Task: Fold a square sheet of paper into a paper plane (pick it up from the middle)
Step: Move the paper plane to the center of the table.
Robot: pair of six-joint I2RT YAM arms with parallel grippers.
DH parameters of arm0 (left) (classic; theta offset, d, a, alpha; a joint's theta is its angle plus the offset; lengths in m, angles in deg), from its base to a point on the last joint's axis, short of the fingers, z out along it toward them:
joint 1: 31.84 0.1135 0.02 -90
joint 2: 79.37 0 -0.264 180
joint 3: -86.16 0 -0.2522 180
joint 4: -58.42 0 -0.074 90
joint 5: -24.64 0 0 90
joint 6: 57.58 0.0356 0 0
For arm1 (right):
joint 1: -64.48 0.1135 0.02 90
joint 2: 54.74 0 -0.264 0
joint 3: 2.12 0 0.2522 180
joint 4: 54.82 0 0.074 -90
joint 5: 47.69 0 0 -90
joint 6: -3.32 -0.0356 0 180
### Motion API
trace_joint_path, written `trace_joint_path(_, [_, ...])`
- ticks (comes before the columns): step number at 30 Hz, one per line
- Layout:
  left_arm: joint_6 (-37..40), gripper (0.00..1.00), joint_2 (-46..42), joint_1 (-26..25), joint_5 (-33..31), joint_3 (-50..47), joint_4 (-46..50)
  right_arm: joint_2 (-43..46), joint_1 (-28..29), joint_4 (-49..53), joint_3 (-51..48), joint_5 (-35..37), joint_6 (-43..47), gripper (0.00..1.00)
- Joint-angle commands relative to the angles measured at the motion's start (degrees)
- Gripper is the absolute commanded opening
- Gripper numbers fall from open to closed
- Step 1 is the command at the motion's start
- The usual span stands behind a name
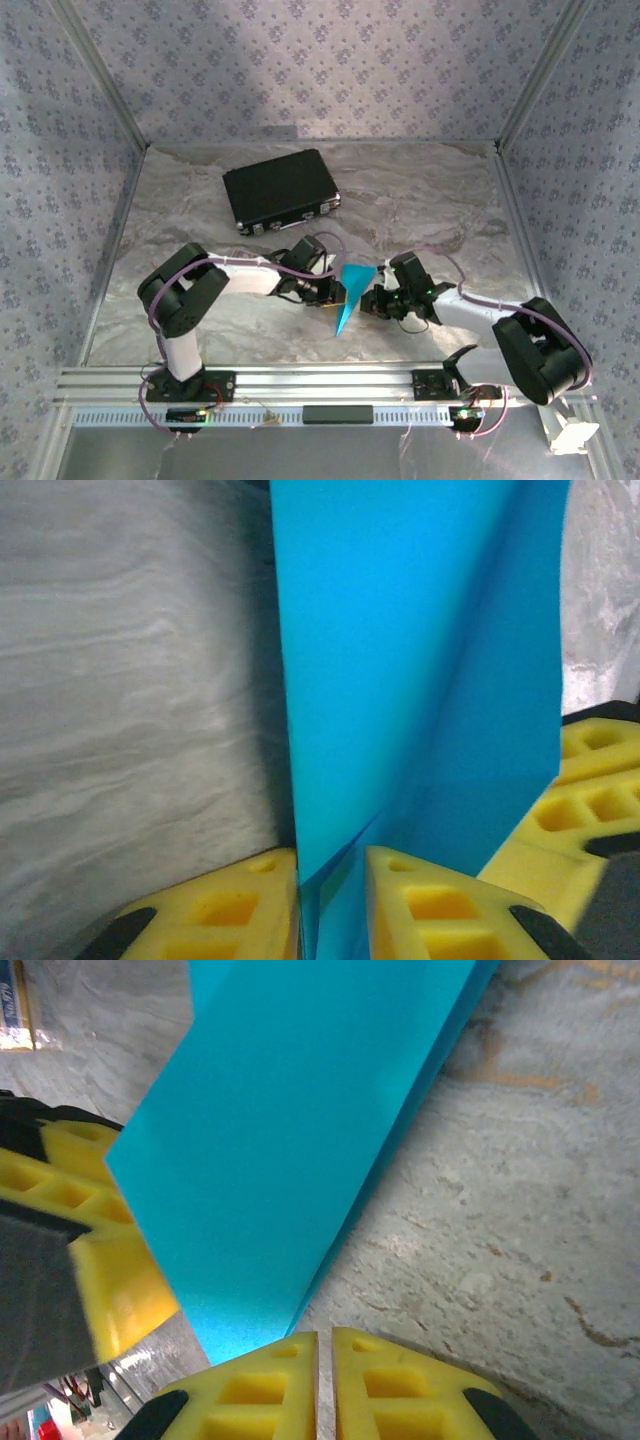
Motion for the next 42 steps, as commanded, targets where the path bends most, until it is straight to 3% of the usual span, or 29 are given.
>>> trace_joint_path(1, [0.41, 0.24, 1.46, -0.49, 2.47, 1.39, -0.25, -1.79, 0.45, -0.28, 1.27, -1.20, 0.53, 0.12])
trace_joint_path(15, [-1.10, 0.23, 2.65, -0.54, 5.87, 0.43, -4.74, -5.11, 0.95, -2.49, 1.14, -1.74, -0.20, 0.10])
trace_joint_path(24, [0.77, 0.10, 0.76, -1.13, 3.97, 1.01, -2.90, -4.39, 0.48, -2.71, 1.04, -0.87, -0.73, 0.10])
trace_joint_path(29, [5.14, 0.07, -4.80, -2.67, -5.78, 3.02, 6.14, -0.15, -0.98, 1.43, 1.05, 2.97, -0.62, 0.10])
trace_joint_path(36, [7.05, 0.04, -8.25, -4.39, -29.24, 9.47, 28.66, 5.69, -3.19, 5.52, 1.09, 6.00, -0.99, 0.10])
trace_joint_path(42, [7.08, 0.04, -8.10, -5.61, -37.07, 12.16, 35.06, 5.96, -3.36, 5.74, 2.13, 5.81, -1.18, 0.10])
